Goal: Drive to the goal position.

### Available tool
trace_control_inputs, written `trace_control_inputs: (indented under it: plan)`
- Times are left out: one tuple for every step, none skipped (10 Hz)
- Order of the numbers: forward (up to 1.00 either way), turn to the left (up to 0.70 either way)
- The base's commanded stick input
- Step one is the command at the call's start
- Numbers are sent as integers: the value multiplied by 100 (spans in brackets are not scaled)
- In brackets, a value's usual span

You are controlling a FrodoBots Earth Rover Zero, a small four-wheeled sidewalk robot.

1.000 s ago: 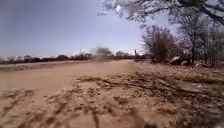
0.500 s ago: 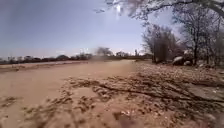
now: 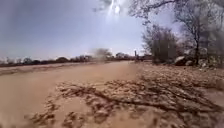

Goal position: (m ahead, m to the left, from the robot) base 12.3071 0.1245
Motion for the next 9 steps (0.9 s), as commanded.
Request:
trace_control_inputs:
  plan:
    - [100,0]
    - [100,0]
    - [100,0]
    - [100,0]
    - [100,0]
    - [100,0]
    - [100,0]
    - [100,0]
    - [100,0]
